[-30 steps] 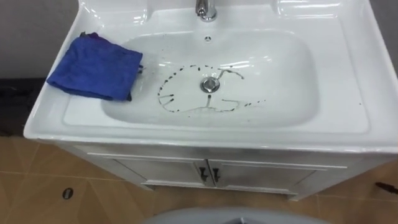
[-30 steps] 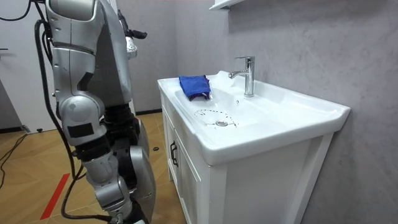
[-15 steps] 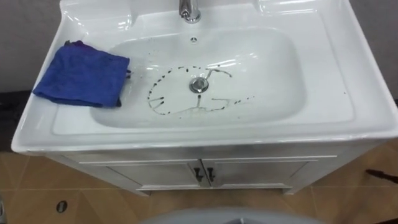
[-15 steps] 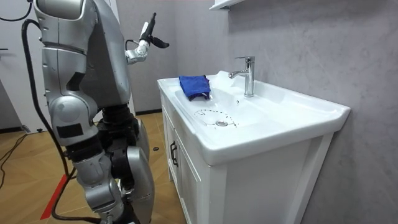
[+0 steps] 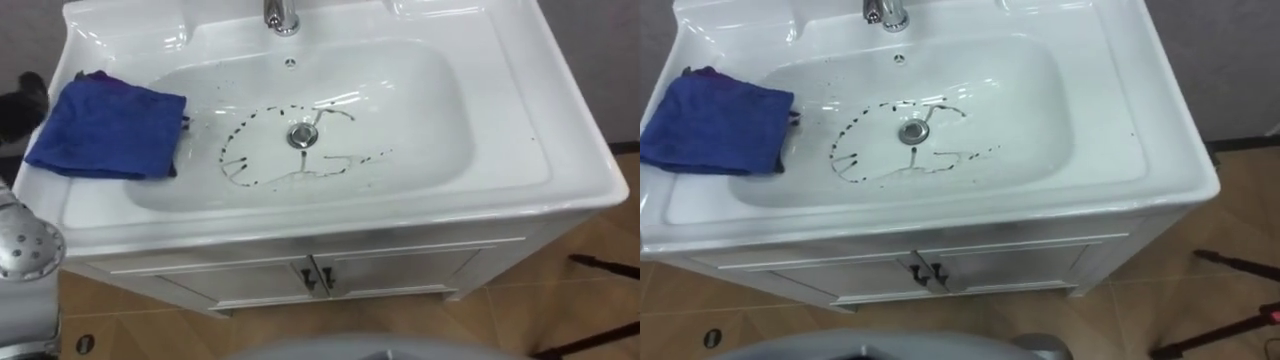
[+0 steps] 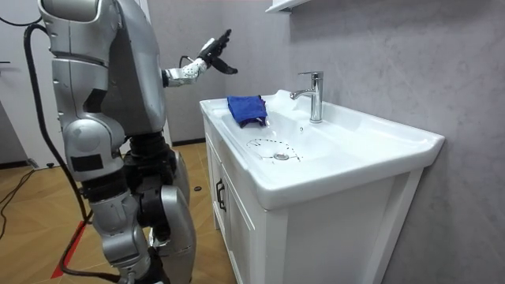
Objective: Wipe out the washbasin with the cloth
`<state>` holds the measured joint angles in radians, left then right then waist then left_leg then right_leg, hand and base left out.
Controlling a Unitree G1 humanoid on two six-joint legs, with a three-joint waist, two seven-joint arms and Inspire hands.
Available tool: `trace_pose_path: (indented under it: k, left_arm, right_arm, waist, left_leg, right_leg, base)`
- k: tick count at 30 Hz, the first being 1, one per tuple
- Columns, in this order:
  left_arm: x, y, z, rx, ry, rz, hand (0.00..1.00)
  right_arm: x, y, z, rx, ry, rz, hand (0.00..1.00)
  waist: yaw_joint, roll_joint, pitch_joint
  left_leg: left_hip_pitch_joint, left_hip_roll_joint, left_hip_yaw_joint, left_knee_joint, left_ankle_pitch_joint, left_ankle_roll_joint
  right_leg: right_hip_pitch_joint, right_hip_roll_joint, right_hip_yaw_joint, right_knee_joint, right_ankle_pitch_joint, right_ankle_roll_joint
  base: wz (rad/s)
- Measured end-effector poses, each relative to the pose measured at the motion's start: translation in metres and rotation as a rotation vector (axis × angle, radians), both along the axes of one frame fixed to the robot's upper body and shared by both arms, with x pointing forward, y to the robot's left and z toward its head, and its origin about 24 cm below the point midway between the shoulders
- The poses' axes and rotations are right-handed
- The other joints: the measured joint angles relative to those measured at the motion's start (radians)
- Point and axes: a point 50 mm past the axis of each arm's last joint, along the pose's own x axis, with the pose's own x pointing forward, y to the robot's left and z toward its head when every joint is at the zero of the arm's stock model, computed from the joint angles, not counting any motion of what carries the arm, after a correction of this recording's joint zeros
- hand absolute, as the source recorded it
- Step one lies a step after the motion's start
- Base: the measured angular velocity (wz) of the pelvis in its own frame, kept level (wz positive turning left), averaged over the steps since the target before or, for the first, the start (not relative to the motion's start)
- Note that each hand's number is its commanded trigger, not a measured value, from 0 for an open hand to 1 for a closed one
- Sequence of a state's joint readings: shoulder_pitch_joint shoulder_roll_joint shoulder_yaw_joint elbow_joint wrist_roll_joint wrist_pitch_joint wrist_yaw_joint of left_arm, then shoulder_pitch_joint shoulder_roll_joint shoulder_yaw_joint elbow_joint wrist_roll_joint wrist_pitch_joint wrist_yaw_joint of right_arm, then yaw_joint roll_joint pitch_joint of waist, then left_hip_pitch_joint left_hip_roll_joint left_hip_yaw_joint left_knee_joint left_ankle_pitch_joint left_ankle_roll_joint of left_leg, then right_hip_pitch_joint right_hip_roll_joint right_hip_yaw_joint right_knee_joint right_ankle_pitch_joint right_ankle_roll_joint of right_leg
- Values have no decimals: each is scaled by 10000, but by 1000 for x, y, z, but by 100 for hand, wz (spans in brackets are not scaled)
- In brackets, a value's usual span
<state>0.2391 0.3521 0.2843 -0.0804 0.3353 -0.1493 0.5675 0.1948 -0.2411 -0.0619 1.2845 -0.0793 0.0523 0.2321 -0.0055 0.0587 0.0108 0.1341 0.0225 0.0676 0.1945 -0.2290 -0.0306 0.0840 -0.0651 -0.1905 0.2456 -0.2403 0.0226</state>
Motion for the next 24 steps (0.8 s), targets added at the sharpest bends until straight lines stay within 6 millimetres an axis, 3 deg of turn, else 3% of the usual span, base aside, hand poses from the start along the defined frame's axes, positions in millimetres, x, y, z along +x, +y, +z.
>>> trace_pose_path:
  k: [7, 15, 19, 24]
  left_arm:
    - [4, -11, -23, -530, 1350, -525, 0]
    - [-8, -13, -70, -1820, 2952, -19, 0]
    - [-13, -16, -80, -2219, 3360, -39, 0]
    - [-14, -17, -82, -2309, 3550, -174, 0]
  right_arm:
    - [4, 2, -1, 188, -181, -727, 0]
    - [-2, 0, 0, 132, -116, -867, 0]
    - [-1, 1, 0, 182, -134, -865, 0]
    - [-2, 4, -1, 255, -96, -897, 0]
  waist:
    - [20, -28, -43]
    - [75, 205, -44]
    - [79, 152, -75]
    - [77, -10, -174]
  left_leg:
    - [32, 17, 35, -1, 0, 0]
    - [238, 38, 135, -67, 0, 0]
    - [94, 35, 135, -54, 0, 1]
    - [46, 38, 142, -47, 0, 1]
  right_leg:
    - [62, 11, -14, -37, 54, -18]
    - [136, 28, 8, 6, 52, -20]
    - [-88, 6, 11, 132, 43, -24]
    - [-159, 5, 18, 155, 44, -27]
  base:
    - [-2]
    - [-3]
    - [0]
    - [0]
